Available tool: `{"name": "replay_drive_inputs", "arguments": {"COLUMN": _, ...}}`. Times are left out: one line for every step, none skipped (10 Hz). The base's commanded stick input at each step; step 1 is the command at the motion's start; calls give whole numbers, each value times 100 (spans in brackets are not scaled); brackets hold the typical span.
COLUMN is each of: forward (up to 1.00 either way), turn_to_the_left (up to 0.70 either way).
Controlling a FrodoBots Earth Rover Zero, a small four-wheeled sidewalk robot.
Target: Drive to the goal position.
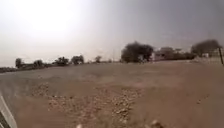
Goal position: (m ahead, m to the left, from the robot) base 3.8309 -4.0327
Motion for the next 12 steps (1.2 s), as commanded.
{"name": "replay_drive_inputs", "arguments": {"forward": 50, "turn_to_the_left": 0}}
{"name": "replay_drive_inputs", "arguments": {"forward": 50, "turn_to_the_left": 0}}
{"name": "replay_drive_inputs", "arguments": {"forward": 50, "turn_to_the_left": 0}}
{"name": "replay_drive_inputs", "arguments": {"forward": 50, "turn_to_the_left": 0}}
{"name": "replay_drive_inputs", "arguments": {"forward": 50, "turn_to_the_left": 0}}
{"name": "replay_drive_inputs", "arguments": {"forward": 50, "turn_to_the_left": 0}}
{"name": "replay_drive_inputs", "arguments": {"forward": 50, "turn_to_the_left": 0}}
{"name": "replay_drive_inputs", "arguments": {"forward": 50, "turn_to_the_left": 0}}
{"name": "replay_drive_inputs", "arguments": {"forward": 50, "turn_to_the_left": 0}}
{"name": "replay_drive_inputs", "arguments": {"forward": 50, "turn_to_the_left": 0}}
{"name": "replay_drive_inputs", "arguments": {"forward": 50, "turn_to_the_left": 0}}
{"name": "replay_drive_inputs", "arguments": {"forward": 50, "turn_to_the_left": 0}}
